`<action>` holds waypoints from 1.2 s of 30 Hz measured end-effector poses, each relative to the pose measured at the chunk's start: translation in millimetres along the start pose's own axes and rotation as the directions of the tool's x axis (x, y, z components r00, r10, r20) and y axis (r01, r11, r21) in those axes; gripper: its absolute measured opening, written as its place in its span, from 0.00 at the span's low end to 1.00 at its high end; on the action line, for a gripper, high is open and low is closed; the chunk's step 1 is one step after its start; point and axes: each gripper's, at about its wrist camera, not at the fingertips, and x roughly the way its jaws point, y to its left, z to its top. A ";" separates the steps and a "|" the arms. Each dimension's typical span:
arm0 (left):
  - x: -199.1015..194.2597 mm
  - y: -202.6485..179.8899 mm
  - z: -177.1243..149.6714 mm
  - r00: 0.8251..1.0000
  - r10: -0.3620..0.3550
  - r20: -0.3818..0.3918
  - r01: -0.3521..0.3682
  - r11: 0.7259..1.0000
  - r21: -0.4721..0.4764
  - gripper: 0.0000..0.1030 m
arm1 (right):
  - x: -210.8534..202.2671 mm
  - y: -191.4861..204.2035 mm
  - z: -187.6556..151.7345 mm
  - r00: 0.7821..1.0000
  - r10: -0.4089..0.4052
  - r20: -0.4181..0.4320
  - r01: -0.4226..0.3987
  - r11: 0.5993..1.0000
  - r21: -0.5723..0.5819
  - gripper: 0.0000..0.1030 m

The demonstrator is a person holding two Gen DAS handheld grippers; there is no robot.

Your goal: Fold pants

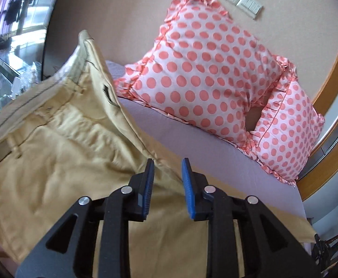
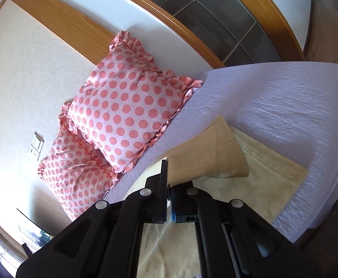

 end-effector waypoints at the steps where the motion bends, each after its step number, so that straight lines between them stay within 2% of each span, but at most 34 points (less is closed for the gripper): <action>1: -22.4 9.4 -16.1 0.999 0.027 0.034 -0.027 1.000 0.012 0.24 | -1.0 -3.4 -4.1 1.000 -0.006 -0.009 0.006 1.000 0.005 0.02; 2: -39.7 18.4 -28.9 0.997 0.056 0.057 -0.057 0.998 0.014 0.22 | -1.1 -7.4 -8.7 1.000 -0.016 -0.018 0.016 1.000 0.010 0.02; 3: -52.6 27.6 -41.6 0.994 0.078 0.071 -0.078 0.997 0.007 0.14 | -2.1 -11.3 -11.8 0.999 -0.021 -0.025 0.022 1.000 0.017 0.02; 5: -62.3 47.0 -55.9 0.993 0.107 0.055 -0.104 0.994 -0.041 0.06 | -1.9 -20.0 -17.4 0.999 -0.031 -0.041 0.032 0.999 0.038 0.02; 7: -58.0 64.1 -60.2 0.993 0.118 0.018 -0.116 0.990 -0.083 0.06 | -2.0 -25.2 -19.9 0.998 -0.034 -0.055 0.037 0.998 0.051 0.02; 10: -46.9 64.1 -43.5 0.997 0.073 0.018 -0.072 0.994 -0.078 0.07 | -4.3 -23.6 -18.6 0.998 -0.028 -0.053 0.030 0.999 0.040 0.02; 11: -42.2 62.4 -32.0 0.998 0.061 0.021 -0.059 0.996 -0.071 0.18 | -5.5 -21.6 -17.3 0.999 -0.024 -0.048 0.025 0.999 0.032 0.02; 12: -34.1 59.6 -19.4 0.999 0.050 0.018 -0.049 0.997 -0.064 0.40 | -6.9 -20.2 -16.2 0.999 -0.019 -0.043 0.020 0.999 0.027 0.02; 14: -12.2 54.6 7.0 0.996 0.092 0.019 -0.091 0.994 -0.052 0.56 | -8.2 -17.7 -14.4 0.999 -0.016 -0.036 0.017 1.000 0.019 0.02; 16: 15.1 52.7 31.1 0.986 0.164 0.016 -0.163 0.986 -0.035 0.56 | -8.0 -15.5 -13.9 0.999 -0.017 -0.031 0.017 1.000 0.015 0.02; 19: 63.3 57.1 56.6 0.966 0.254 -0.052 -0.255 0.967 -0.024 0.56 | -6.4 -16.2 -13.8 0.999 -0.021 -0.029 0.021 1.000 0.018 0.02; 20: 78.2 58.3 62.8 0.956 0.283 -0.071 -0.285 0.958 -0.020 0.55 | -5.3 -16.9 -14.2 0.999 -0.021 -0.029 0.022 1.000 0.020 0.02; 22: 98.8 61.9 71.9 0.947 0.309 -0.090 -0.311 0.951 -0.004 0.20 | -3.6 -18.7 -14.2 0.999 -0.025 -0.031 0.025 0.999 0.024 0.02; 23: 102.0 64.4 74.5 0.945 0.313 -0.096 -0.315 0.949 0.000 0.07 | -3.0 -19.9 -13.8 0.999 -0.023 -0.035 0.024 0.999 0.027 0.02; 27: 57.3 66.1 70.0 0.967 0.253 -0.023 -0.253 0.968 0.000 0.04 | -7.7 -18.1 -10.8 1.000 -0.022 -0.020 0.022 1.000 0.013 0.02; 31: -16.4 76.1 33.5 0.976 0.213 0.039 -0.214 0.977 0.020 0.05 | -17.7 -22.8 -7.3 0.999 -0.051 0.000 0.051 0.999 0.007 0.02; 34: -51.9 101.8 -6.4 0.975 0.223 0.007 -0.223 0.975 -0.006 0.05 | -22.6 -34.8 -9.0 0.996 -0.088 -0.012 0.089 0.996 0.025 0.02; 36: -60.7 119.4 -28.6 0.975 0.218 -0.037 -0.220 0.975 -0.043 0.05 | -24.7 -41.4 -11.0 0.994 -0.106 -0.025 0.107 0.994 0.037 0.02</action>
